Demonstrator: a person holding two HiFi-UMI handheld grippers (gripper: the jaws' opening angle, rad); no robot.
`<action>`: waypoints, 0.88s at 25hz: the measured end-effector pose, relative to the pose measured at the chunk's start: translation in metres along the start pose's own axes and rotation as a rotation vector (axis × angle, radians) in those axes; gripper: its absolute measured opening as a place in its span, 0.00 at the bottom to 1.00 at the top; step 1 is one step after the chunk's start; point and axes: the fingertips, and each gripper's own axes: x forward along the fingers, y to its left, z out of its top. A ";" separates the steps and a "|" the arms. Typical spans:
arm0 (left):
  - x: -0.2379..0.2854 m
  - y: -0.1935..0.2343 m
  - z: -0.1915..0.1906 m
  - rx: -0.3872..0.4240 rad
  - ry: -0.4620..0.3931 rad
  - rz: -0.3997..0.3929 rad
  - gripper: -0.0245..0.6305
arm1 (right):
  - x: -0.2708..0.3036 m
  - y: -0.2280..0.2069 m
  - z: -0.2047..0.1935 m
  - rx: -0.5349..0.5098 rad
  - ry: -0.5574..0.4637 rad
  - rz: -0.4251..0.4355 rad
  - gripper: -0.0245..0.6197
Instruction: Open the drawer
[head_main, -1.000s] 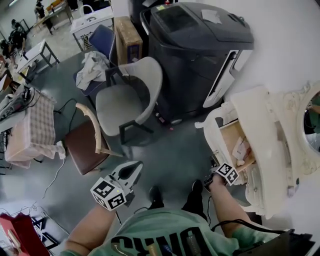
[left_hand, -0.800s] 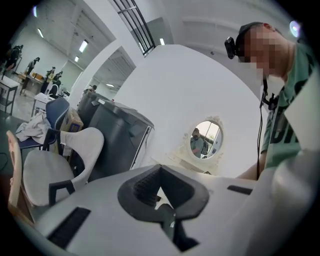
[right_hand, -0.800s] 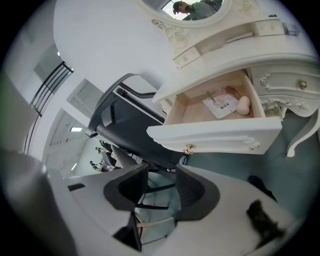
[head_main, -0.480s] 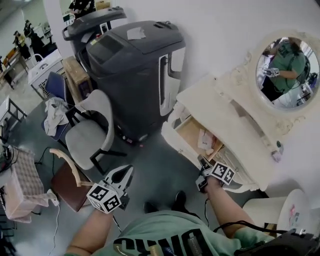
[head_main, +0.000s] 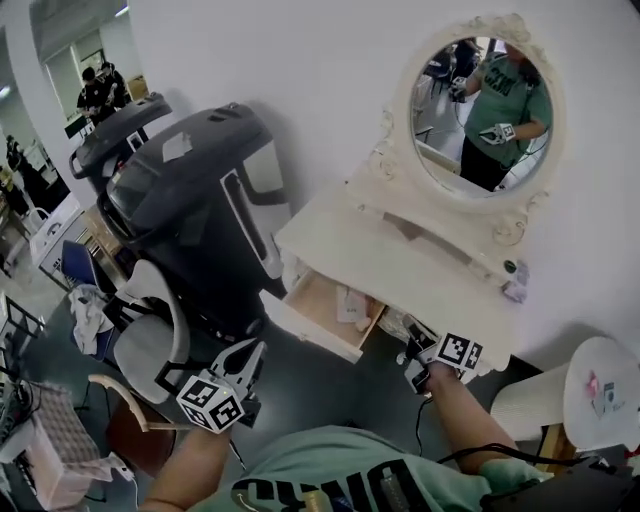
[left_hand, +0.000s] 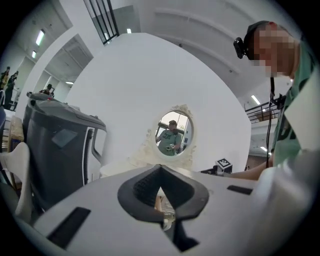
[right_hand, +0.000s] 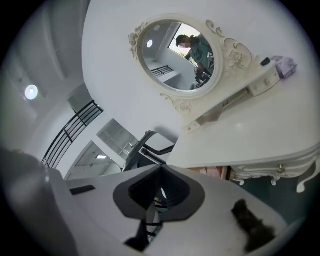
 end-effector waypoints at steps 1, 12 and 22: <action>0.013 -0.011 0.004 0.015 0.001 -0.016 0.04 | -0.014 -0.003 0.014 0.000 -0.018 0.014 0.06; 0.119 -0.122 0.019 0.101 0.017 -0.219 0.04 | -0.154 0.007 0.084 -0.239 -0.134 0.100 0.05; 0.170 -0.167 0.026 0.124 0.073 -0.469 0.04 | -0.214 -0.002 0.086 -0.266 -0.296 -0.035 0.05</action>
